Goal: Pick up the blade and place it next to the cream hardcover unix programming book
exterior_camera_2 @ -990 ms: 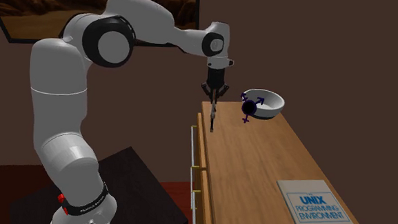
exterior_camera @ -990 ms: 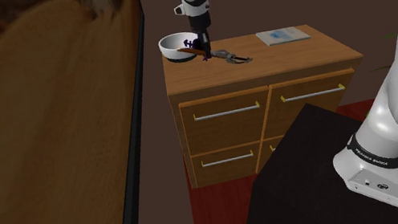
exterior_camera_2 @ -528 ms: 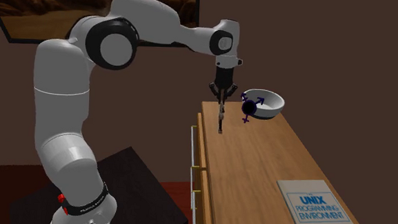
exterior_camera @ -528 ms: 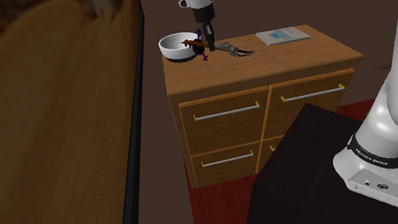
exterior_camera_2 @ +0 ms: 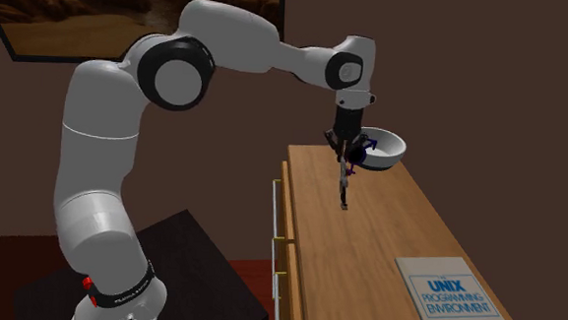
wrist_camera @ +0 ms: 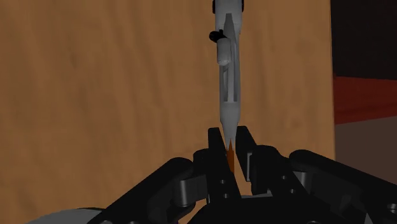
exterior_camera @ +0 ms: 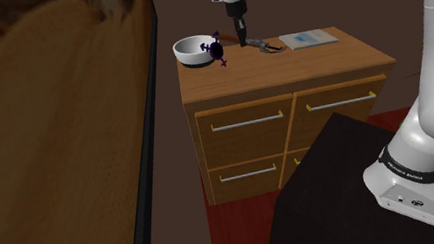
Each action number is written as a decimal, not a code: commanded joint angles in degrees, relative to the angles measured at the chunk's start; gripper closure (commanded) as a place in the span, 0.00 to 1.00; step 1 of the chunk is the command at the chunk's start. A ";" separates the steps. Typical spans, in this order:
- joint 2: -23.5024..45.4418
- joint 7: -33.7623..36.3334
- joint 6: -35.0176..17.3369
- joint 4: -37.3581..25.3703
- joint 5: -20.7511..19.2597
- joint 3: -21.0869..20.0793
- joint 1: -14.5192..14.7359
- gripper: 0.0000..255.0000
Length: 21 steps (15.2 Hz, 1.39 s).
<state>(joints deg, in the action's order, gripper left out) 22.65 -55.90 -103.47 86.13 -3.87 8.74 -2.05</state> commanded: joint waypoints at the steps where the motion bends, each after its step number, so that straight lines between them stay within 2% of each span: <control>1: 2.53 -2.65 0.07 -2.89 0.44 0.70 -1.96 1.00; 6: 8.84 -8.27 1.88 -11.58 1.62 1.89 -6.61 1.00; 10: 15.52 -12.48 4.72 -21.54 2.76 2.46 -10.72 1.00; 13: 22.32 -15.41 8.44 -32.42 3.73 2.62 -14.22 1.00; 15: 28.63 -17.08 12.56 -43.09 4.41 2.53 -16.83 1.00; 21: 27.16 -16.71 6.81 -35.81 4.25 2.53 -16.21 1.00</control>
<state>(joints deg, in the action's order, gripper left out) 49.89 -72.58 -95.82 49.41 0.37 11.26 -18.24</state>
